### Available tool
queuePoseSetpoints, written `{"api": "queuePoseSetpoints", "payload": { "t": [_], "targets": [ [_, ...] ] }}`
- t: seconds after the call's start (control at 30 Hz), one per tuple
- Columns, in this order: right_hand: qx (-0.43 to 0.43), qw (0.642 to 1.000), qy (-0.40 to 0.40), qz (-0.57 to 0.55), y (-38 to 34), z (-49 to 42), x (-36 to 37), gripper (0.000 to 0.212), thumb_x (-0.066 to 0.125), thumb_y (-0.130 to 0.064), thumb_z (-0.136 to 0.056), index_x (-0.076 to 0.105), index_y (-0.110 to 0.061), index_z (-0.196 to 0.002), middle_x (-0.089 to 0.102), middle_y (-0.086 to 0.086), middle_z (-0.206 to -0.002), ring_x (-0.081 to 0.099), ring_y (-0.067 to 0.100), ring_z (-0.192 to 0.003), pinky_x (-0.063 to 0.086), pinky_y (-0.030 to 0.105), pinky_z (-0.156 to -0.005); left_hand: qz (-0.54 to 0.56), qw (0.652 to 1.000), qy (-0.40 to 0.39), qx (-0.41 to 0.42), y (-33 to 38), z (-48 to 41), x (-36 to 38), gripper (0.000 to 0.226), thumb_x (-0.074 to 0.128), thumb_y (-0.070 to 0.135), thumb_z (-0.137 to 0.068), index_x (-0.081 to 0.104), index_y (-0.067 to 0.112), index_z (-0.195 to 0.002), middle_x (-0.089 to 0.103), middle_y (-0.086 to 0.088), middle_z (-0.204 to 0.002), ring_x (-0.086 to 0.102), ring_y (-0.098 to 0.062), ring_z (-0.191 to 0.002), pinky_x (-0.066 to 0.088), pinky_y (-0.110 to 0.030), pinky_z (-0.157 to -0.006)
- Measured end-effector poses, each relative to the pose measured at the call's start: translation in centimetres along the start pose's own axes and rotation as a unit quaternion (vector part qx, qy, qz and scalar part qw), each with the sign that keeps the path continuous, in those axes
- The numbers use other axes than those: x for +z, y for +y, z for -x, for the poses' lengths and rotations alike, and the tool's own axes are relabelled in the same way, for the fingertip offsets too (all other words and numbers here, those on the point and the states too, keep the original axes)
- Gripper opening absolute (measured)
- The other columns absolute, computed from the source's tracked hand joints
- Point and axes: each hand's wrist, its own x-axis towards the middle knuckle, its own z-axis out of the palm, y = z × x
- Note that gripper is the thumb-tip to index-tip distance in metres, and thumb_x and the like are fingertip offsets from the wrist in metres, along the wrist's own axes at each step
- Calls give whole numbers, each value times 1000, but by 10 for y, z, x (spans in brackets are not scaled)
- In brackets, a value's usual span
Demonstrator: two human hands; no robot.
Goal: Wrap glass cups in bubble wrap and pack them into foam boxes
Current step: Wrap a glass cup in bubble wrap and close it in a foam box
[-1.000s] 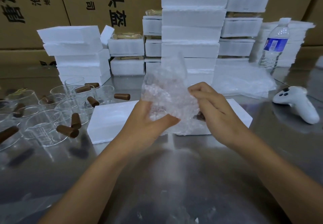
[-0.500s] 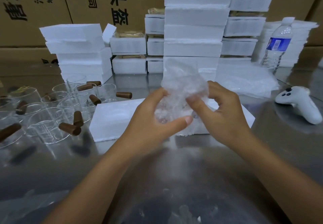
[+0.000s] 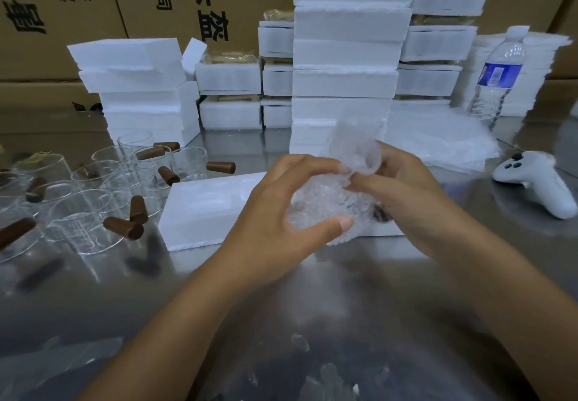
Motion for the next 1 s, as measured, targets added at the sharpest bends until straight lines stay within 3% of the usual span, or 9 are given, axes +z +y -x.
{"api": "queuePoseSetpoints", "payload": {
  "t": [0.17, 0.3, 0.43, 0.57, 0.63, 0.7, 0.77, 0.87, 1.0],
  "targets": [
    [-64, 997, 12, -45, -2, -1, 0, 20, 64, -22, -68, 69, -23, -87, 68, -3, -91, 64, 13, -89, 49, 27, -80, -4, 999, 34, -31, -2, -3, -3, 34, 72, 46, -69, 53, 45, -97, 52, 25, -106, 50, 9, -104, 34, -1, -79],
    [-145, 986, 30, 71, -4, 4, 6, 11, 62, -48, -69, 70, -42, -75, 67, -22, -81, 62, -1, -86, 41, 26, -89, 17, 998, 25, -46, -5, -2, -2, 48, 73, 45, -68, 56, 39, -114, 55, 19, -115, 51, 6, -108, 39, -5, -84],
    [-196, 964, 64, 165, -2, 6, 7, 12, 69, -44, -72, 66, -36, -63, 65, -21, -75, 60, 1, -85, 41, 13, -81, 40, 996, 20, -81, -8, 0, 0, 63, 77, 48, -60, 35, 50, -107, 49, 25, -115, 51, 6, -107, 45, -7, -77],
    [-117, 976, 49, 178, -1, 3, 7, 15, 72, -38, -67, 64, -30, -57, 57, -17, -78, 57, 2, -82, 44, 26, -78, -3, 999, 24, -32, -7, 0, 0, 80, 79, 43, -59, 22, 58, -114, 45, 28, -118, 46, 9, -112, 48, -9, -80],
    [-78, 982, 51, 166, 1, 1, 5, 13, 70, -36, -59, 59, -29, -60, 54, -15, -84, 57, 0, -85, 41, 24, -83, -44, 999, 14, -2, -7, 0, 1, 84, 79, 41, -61, 21, 53, -121, 45, 28, -119, 47, 4, -114, 53, -23, -86],
    [-51, 987, 49, 146, 2, 0, 2, 23, 73, -29, -59, 54, -28, -71, 55, -12, -89, 58, 5, -89, 47, 22, -77, -67, 997, 12, 25, -7, 0, 1, 86, 79, 38, -63, 23, 47, -127, 44, 27, -121, 49, -2, -115, 54, -34, -89],
    [-25, 991, 34, 128, 3, 0, 1, 32, 78, -17, -64, 53, -26, -82, 58, -11, -93, 59, 9, -90, 51, 22, -64, -77, 996, 11, 49, -7, 1, 4, 84, 77, 37, -65, 24, 42, -130, 42, 25, -124, 49, -4, -115, 54, -33, -89],
    [-7, 991, 11, 136, 5, 2, 4, 36, 75, -19, -61, 52, -26, -87, 61, -12, -87, 60, 0, -76, 49, 17, -57, -86, 992, 10, 93, -4, 4, 12, 78, 75, 34, -69, 29, 35, -132, 43, 19, -126, 50, -2, -109, 49, -21, -83],
    [-7, 982, -25, 186, 7, 3, 4, 33, 66, -3, -71, 50, -28, -87, 60, -10, -81, 57, 3, -70, 44, 13, -53, -99, 987, -5, 124, -3, 6, 20, 77, 79, 26, -71, 31, 34, -130, 43, 14, -128, 53, -12, -112, 53, -37, -84]
  ]
}}
